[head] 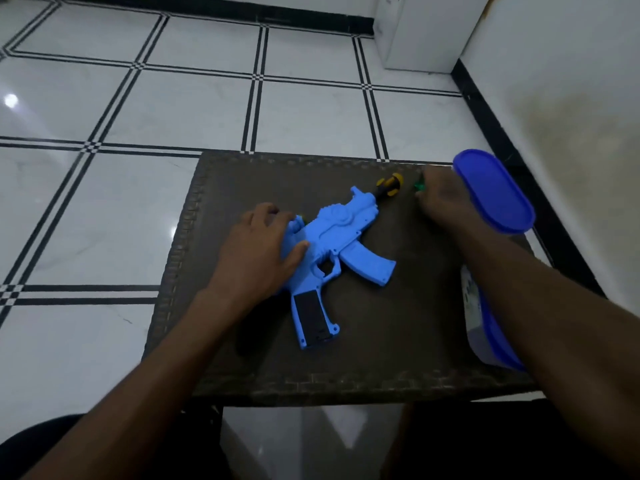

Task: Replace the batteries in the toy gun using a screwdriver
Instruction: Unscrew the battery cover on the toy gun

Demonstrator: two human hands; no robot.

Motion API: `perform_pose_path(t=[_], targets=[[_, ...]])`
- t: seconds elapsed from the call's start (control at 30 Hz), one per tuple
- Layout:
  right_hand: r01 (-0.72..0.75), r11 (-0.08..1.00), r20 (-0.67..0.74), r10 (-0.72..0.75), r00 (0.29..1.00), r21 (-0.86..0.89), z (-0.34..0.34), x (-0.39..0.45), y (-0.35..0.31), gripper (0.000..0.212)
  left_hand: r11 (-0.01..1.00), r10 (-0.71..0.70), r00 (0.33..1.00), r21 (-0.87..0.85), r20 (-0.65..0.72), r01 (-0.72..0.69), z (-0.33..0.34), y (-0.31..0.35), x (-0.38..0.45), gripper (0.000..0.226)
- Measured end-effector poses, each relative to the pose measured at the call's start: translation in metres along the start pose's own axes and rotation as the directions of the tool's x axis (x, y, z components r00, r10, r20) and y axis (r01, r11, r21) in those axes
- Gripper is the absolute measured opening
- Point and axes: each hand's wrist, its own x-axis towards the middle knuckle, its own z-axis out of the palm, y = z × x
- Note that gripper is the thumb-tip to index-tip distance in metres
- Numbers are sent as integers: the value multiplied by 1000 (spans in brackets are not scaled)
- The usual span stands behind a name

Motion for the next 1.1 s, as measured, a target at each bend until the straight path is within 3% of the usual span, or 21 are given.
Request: perform_pose_path(t=[0.13,0.3,0.43,0.53,0.6,0.7,0.87,1.1], targets=[[54,998,-37,-55,998,-19,-16,-13,-5,23,1000,-17,997,13,74,16,-10,5,1,60],[189,980,-306,-201,931,-69,-40,-63,-40,24,998,-28,998,52,63,25,-14,-1,-23,50],[301,947,-501,-209,840,109,-46,-114,-79,30,996,-48,996,75,80,42,-10,5,-52,61],[446,833,-596,-185,782,327,-47,-158,-105,24,990,-120,978,-56,173,131,-4,8,-73,82],[472,713,-576,-116,809,519,-47,-183,-118,24,971,-153,962,-145,225,188,-2,5,-76,96],[384,553,-463,3,886,740,-44,-212,-128,25,970,-162,958,-138,238,198,-2,6,-77,105],[300,304,-330,54,942,904,-34,-239,-122,39,971,-204,948,-74,246,228,4,10,-73,112],[340,315,-351,-25,936,886,-24,-252,-109,38,963,-242,932,-52,270,265,6,10,-65,119]])
